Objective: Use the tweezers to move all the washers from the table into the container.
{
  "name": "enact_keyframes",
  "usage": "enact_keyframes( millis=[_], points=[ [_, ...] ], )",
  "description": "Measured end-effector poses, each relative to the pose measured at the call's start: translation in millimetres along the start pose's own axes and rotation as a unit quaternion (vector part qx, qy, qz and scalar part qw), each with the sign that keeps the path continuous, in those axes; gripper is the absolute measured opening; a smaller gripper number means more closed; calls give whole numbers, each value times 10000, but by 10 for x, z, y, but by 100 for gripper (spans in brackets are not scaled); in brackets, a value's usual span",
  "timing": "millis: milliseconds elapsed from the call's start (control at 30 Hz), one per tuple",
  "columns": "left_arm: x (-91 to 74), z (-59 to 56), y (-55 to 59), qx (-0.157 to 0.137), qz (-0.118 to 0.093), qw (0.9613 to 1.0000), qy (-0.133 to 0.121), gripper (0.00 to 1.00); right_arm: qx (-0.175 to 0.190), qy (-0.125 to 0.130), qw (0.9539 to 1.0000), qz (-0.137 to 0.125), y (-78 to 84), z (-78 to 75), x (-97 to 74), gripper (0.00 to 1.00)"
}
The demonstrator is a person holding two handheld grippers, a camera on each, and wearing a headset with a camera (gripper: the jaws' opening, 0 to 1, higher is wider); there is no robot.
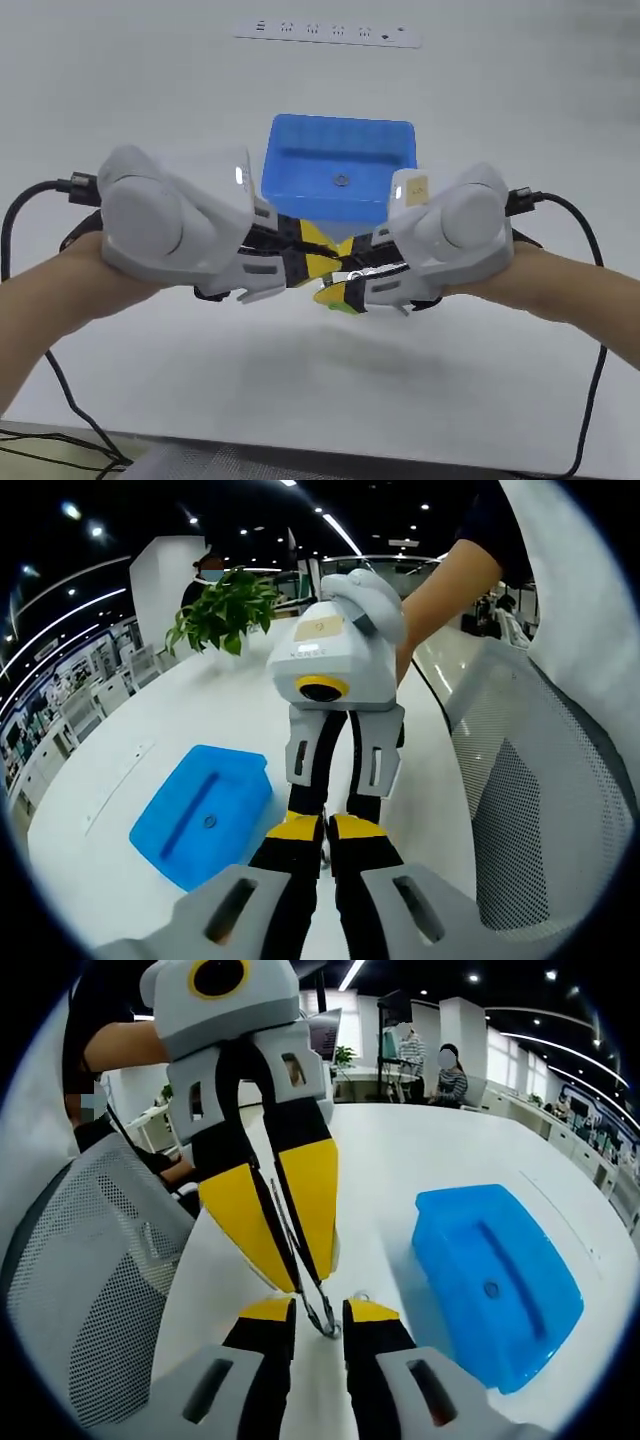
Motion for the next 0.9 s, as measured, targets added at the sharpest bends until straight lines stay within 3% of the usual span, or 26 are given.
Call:
enact_keyframes(
  millis=[300, 533, 667, 900],
  points=[
    [27, -32, 6, 30, 33, 10000, 46, 7, -291, -71, 9993, 206, 57, 31, 45, 13],
    [56, -24, 9, 105, 31, 9999, -6, 7, -408, -8, 9990, 179, 72, 23, 24, 11],
    [60, -33, 2, 291, -7, 9996, -65, 8, -368, 29, 9992, 157, 76, 21, 23, 11],
    [-17, -22, -22, -99, -303, 9995, -33, 10, -333, 4, 9994, 135, 55, 46, 4, 10]
  ],
)
Point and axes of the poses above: the centre of the closed fingertips' face, and the gripper's own axes: x roughly forward along the fingers, z roughly to its left, y roughly out of its underside, the point moved 4 cm from there along -x, roughly backward along the fingers, and after that the axes turned 15 degrees about -x, right-handed, at the moved point
